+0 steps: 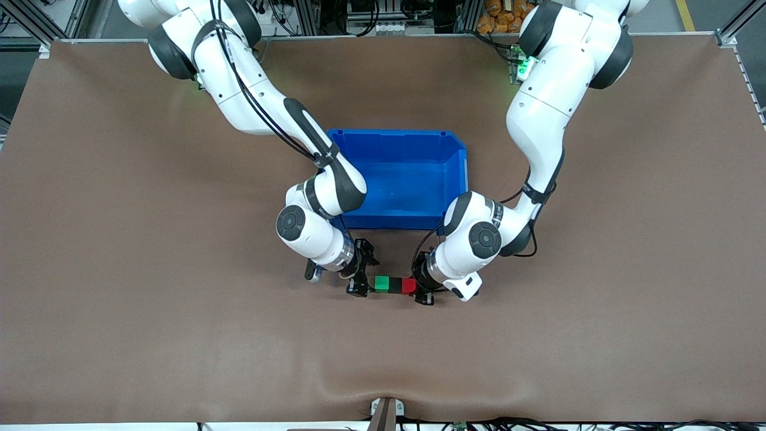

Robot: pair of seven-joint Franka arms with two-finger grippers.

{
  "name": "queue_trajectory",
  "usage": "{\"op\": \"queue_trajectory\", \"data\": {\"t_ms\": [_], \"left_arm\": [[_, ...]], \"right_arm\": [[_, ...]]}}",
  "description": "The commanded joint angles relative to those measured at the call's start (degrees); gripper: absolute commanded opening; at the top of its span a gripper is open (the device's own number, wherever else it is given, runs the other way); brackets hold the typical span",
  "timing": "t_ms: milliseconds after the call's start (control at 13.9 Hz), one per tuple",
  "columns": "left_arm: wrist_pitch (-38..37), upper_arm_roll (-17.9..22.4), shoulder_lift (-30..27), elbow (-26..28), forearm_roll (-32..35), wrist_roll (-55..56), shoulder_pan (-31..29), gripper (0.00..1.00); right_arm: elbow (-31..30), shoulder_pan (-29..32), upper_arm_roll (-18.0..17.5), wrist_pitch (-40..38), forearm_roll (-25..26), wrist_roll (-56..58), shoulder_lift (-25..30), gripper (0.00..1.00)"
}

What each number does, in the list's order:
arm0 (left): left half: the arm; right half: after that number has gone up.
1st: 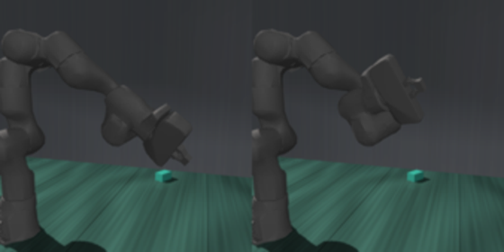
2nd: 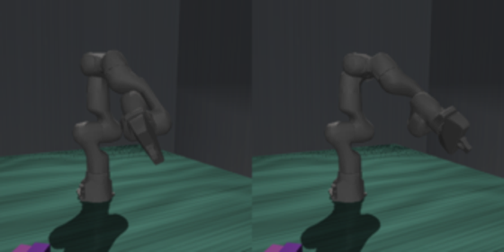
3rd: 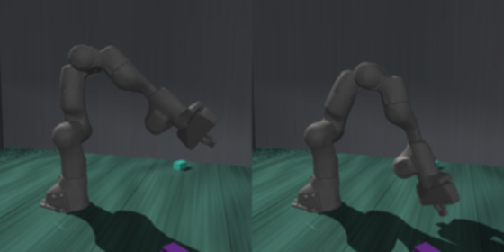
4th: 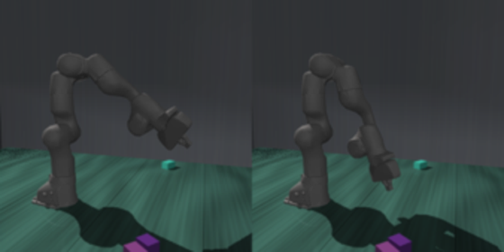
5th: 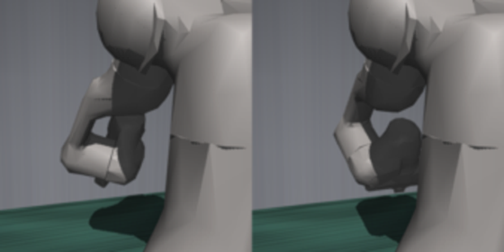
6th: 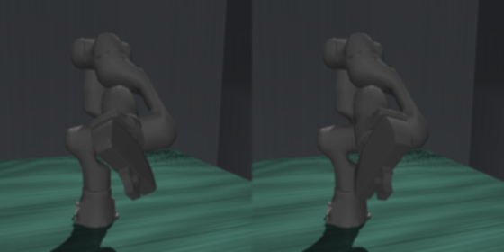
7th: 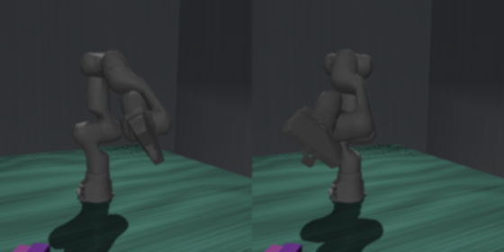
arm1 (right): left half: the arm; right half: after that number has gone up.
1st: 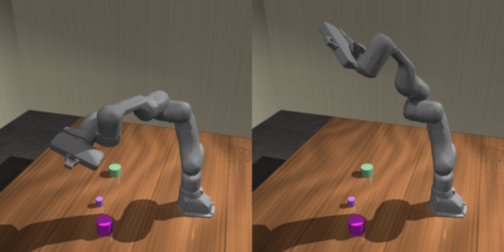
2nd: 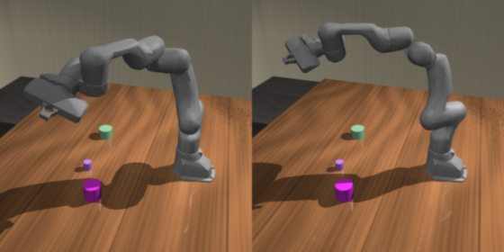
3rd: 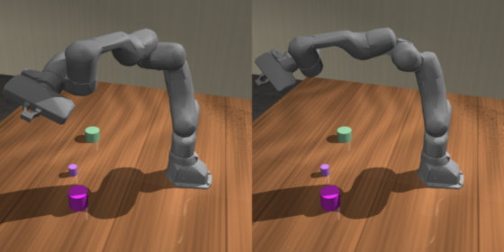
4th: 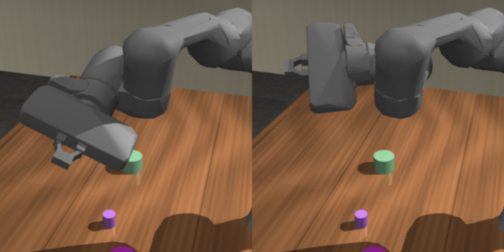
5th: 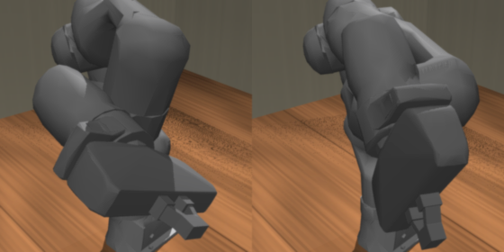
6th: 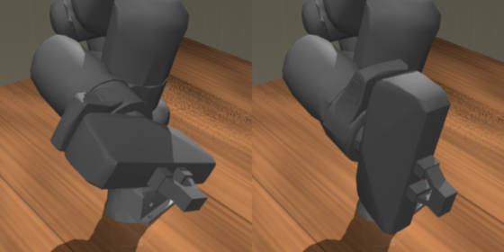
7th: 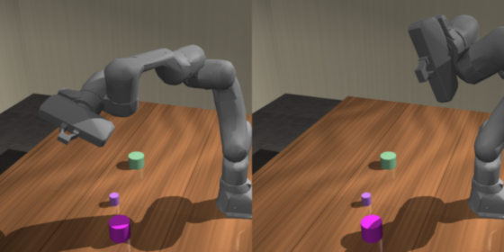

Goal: Attach green and red cubes to black cube
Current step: 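Press the green cube and red cube against the black cube with both grippers, then open both grippers and lift them away from the joined cubes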

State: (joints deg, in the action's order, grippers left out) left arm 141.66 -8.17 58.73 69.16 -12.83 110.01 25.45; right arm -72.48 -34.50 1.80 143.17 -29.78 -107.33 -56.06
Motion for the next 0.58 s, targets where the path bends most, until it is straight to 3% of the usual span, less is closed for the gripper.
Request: {"op": "queue_trajectory", "data": {"t_ms": [0, 72, 504], "left_arm": [[0.5, 0.8, 2.0, -1.8, 0.3, -1.5, 1.4, 0.46], [0.5, 0.8, 1.9, -1.8, 0.9, -1.7, 1.6, 0.99], [0.4, 0.8, 0.8, -1.7, 8.3, -1.6, 2.6, 1.00]], "right_arm": [[1.0, 1.1, 1.2, -6.2, 3.4, -0.8, 1.7, 1.00], [1.0, 1.5, 1.1, -6.4, 4.6, -0.8, 2.3, 1.00], [1.0, 4.4, 1.3, -6.3, 5.3, -0.7, 4.3, 1.00]]}}
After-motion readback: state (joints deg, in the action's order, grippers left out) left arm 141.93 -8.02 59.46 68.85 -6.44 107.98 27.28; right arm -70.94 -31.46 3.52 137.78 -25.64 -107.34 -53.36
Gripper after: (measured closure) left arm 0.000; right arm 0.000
